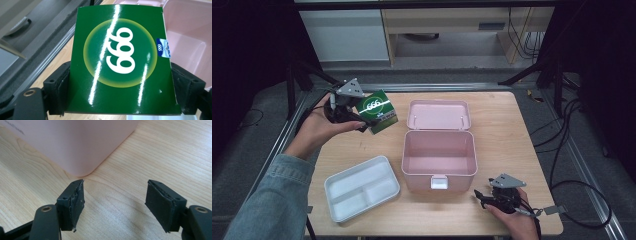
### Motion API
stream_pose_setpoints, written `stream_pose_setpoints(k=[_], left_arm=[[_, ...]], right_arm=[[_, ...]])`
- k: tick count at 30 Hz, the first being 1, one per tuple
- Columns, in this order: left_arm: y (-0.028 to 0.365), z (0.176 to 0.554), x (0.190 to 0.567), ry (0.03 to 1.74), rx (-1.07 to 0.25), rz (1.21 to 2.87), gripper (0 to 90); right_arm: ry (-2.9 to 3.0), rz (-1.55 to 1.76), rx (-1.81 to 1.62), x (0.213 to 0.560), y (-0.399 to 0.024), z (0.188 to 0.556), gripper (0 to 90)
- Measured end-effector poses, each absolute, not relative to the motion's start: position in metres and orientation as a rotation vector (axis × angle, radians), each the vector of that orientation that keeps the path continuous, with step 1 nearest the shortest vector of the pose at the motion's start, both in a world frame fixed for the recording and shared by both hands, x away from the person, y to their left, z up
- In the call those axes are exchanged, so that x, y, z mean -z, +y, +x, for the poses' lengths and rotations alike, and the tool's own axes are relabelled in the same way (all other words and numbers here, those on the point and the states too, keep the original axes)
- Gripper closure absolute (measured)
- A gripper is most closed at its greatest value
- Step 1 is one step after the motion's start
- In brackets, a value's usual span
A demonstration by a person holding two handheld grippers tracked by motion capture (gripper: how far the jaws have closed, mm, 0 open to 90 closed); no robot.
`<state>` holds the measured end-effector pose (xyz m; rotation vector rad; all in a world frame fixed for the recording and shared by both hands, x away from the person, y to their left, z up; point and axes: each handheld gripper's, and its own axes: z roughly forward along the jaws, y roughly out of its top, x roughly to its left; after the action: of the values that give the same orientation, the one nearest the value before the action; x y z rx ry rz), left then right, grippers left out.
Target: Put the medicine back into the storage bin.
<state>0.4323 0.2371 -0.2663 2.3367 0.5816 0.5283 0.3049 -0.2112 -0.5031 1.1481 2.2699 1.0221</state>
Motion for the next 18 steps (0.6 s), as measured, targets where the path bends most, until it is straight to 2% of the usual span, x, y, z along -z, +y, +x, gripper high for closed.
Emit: stream_pose_setpoints(k=[9, 18], left_arm=[[0.206, 0.437, 0.26, 0.491, -0.487, 2.372, 17.0], [0.156, 0.448, 0.263, 0.383, -0.43, 2.408, 16.9]], right_arm=[[2.257, 1.154, -1.028, 0.503, -0.212, 0.305, 31.4], [2.236, 1.163, -1.039, 0.501, -0.217, 0.305, 31.8]])
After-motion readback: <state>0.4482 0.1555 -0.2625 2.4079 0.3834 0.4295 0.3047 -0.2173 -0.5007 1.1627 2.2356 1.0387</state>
